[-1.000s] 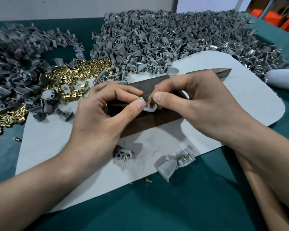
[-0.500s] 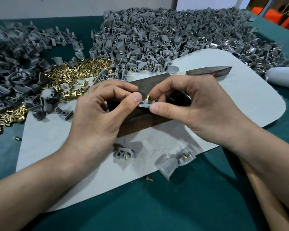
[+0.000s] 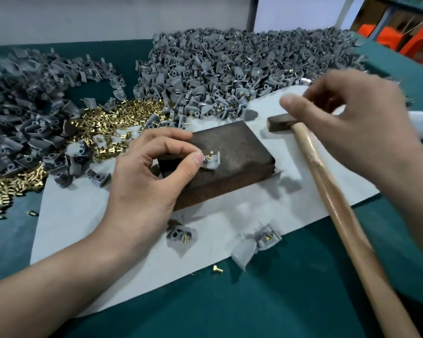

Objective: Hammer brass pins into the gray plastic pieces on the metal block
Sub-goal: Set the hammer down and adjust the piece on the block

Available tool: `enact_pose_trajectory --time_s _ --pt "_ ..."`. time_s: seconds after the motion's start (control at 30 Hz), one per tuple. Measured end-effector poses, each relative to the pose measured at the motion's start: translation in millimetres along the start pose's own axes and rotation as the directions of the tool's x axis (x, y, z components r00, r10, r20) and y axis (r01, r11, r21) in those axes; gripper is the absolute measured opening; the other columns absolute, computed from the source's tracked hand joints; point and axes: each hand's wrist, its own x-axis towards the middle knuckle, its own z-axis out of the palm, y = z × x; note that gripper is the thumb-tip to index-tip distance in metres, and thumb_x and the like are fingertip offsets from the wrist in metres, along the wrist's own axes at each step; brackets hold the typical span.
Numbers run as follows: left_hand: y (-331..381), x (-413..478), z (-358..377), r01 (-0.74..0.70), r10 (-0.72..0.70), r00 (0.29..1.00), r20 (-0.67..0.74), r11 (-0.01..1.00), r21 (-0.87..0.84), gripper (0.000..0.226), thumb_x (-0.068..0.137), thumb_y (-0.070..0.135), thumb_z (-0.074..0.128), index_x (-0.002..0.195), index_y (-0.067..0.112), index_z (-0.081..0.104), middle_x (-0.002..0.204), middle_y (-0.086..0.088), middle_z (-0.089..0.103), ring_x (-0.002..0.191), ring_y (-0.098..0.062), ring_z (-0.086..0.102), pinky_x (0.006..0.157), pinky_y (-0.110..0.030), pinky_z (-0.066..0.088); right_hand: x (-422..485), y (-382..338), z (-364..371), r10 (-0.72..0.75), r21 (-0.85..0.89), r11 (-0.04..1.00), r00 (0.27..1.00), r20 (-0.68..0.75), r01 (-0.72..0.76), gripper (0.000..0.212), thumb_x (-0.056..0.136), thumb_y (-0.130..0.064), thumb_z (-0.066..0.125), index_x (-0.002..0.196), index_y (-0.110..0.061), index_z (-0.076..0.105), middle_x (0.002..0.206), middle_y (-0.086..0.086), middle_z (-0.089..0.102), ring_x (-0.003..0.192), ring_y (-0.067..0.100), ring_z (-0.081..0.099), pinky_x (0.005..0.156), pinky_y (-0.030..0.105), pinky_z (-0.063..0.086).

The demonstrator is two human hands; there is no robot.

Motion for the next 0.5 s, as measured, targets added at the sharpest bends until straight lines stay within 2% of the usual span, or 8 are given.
enact_pose_trajectory --time_s 0.03,0.1,0.17,0.23,0.3,0.33,0.37,0.5 --pt "-0.3 -1.3 0.2 0.014 -0.014 1.0 -0.003 1.0 0.005 0.019 0.07 0.047 0.066 0.076 0.029 0.071 0.106 0.018 0.064 0.109 -0.005 0.056 0.089 -0.031 0.051 3.2 8.7 -6.3 0.147 -0.162 0.978 0.984 0.096 -0.13 0.051 0.068 -0.07 0.058 0.076 -0.02 0.059 0.07 -0.005 0.06 0.062 0.008 0.057 0.049 0.02 0.04" --pt "1.0 -2.2 -0.3 0.063 -0.063 0.998 0.006 0.998 0.004 0.024 0.068 0.049 0.067 0.078 0.028 0.072 0.109 0.02 0.062 0.113 -0.009 0.054 0.093 -0.045 0.051 1.6 21.3 -5.8 0.391 -0.414 0.875 0.872 0.295 -0.252 0.049 0.069 -0.066 0.066 0.078 -0.018 0.059 0.066 0.0 0.059 0.058 0.012 0.055 0.049 0.023 0.038" --pt "3.3 -1.3 0.1 0.087 -0.088 0.996 0.015 0.996 0.034 0.02 0.068 0.046 0.07 0.08 0.03 0.07 0.109 0.023 0.06 0.115 -0.011 0.051 0.094 -0.048 0.049 -2.5 25.5 1.1 0.435 -0.429 0.861 0.834 0.341 -0.274 0.037 0.072 -0.048 0.073 0.079 -0.013 0.061 0.066 0.003 0.056 0.059 0.013 0.051 0.048 0.024 0.035" --pt "5.1 -0.5 0.6 0.086 -0.087 0.996 0.023 0.994 0.061 0.009 0.072 0.034 0.071 0.078 0.029 0.069 0.109 0.025 0.059 0.117 -0.011 0.049 0.097 -0.046 0.047 -2.8 22.8 -2.9 0.447 -0.113 0.888 0.782 0.435 -0.445 0.022 0.079 -0.023 0.07 0.083 -0.002 0.061 0.059 0.009 0.057 0.049 0.018 0.05 0.044 0.024 0.037" --pt "5.7 0.0 1.9 0.079 -0.081 0.996 0.028 0.995 0.065 0.002 0.075 0.027 0.07 0.076 0.027 0.069 0.108 0.025 0.058 0.118 -0.01 0.049 0.099 -0.045 0.046 -4.2 17.8 -13.8 0.415 0.228 0.753 0.714 0.563 -0.618 0.012 0.084 -0.004 0.063 0.093 0.003 0.057 0.053 0.011 0.054 0.035 0.017 0.043 0.036 0.021 0.035" --pt "5.9 -0.3 1.5 0.08 -0.081 0.996 0.026 0.995 0.06 0.003 0.076 0.025 0.071 0.076 0.026 0.068 0.108 0.025 0.058 0.118 -0.009 0.048 0.099 -0.045 0.046 -7.5 13.5 -19.6 0.367 0.337 0.7 0.722 0.587 -0.63 0.014 0.086 -0.001 0.061 0.099 0.001 0.057 0.053 0.011 0.053 0.032 0.016 0.039 0.033 0.02 0.033" --pt "6.1 -0.7 1.1 0.083 -0.085 0.996 0.026 0.995 0.054 0.004 0.077 0.023 0.071 0.076 0.025 0.068 0.108 0.025 0.057 0.117 -0.008 0.048 0.099 -0.044 0.046 -12.4 6.7 -24.7 0.317 0.404 0.691 0.754 0.576 -0.599 0.016 0.088 -0.003 0.06 0.103 -0.005 0.059 0.053 0.009 0.052 0.031 0.015 0.037 0.032 0.02 0.031" --pt "6.5 -0.9 0.4 0.078 -0.079 0.997 0.006 0.996 0.043 0.009 0.079 0.021 0.074 0.073 0.023 0.067 0.109 0.025 0.057 0.117 -0.005 0.048 0.098 -0.037 0.046 -34.0 -34.2 -37.0 0.118 0.439 0.835 0.887 0.447 -0.332 0.034 0.088 -0.018 0.061 0.113 -0.041 0.063 0.054 -0.001 0.052 0.03 0.017 0.041 0.033 0.02 0.034"
